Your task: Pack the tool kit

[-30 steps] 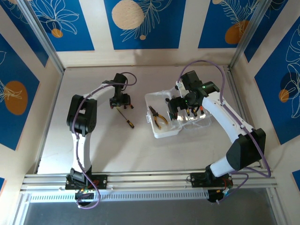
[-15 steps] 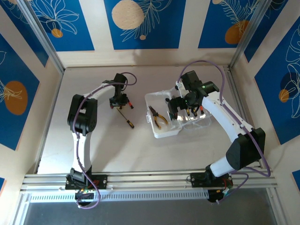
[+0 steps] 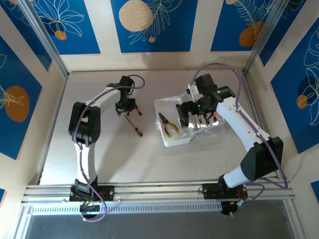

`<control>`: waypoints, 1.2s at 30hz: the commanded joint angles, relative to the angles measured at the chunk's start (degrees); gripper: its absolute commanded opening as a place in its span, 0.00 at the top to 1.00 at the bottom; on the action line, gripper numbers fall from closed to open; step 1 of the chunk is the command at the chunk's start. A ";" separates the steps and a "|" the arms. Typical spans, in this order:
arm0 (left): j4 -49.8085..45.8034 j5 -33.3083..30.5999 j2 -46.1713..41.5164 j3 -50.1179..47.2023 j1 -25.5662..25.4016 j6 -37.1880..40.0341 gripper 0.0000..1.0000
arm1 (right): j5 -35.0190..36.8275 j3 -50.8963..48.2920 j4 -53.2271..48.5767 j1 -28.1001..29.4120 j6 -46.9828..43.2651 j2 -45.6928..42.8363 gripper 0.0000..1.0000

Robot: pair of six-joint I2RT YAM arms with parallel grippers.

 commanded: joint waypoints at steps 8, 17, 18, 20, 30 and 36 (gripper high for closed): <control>4.88 24.79 -17.31 -1.77 -2.67 -1.04 1.00 | -16.54 -2.98 10.34 -4.07 8.43 -7.00 0.01; 19.27 37.57 -22.29 -6.67 -10.94 -8.40 1.00 | -29.30 -5.78 27.57 -5.29 21.92 -8.10 0.01; 20.13 37.75 -22.38 -6.87 -11.78 -9.01 1.00 | -30.50 -6.06 29.47 -5.32 23.31 -7.71 0.03; 21.65 38.15 -22.44 -7.25 -12.95 -10.00 1.00 | -31.38 -6.41 32.14 -5.15 25.38 -6.90 0.09; 26.11 39.35 -22.50 -7.34 -16.45 -12.83 1.00 | -29.98 -6.71 35.78 -2.94 29.07 -2.65 0.33; 26.33 39.99 -22.65 -6.64 -17.25 -12.95 1.00 | -29.07 -6.69 37.12 -1.79 29.57 -1.05 0.44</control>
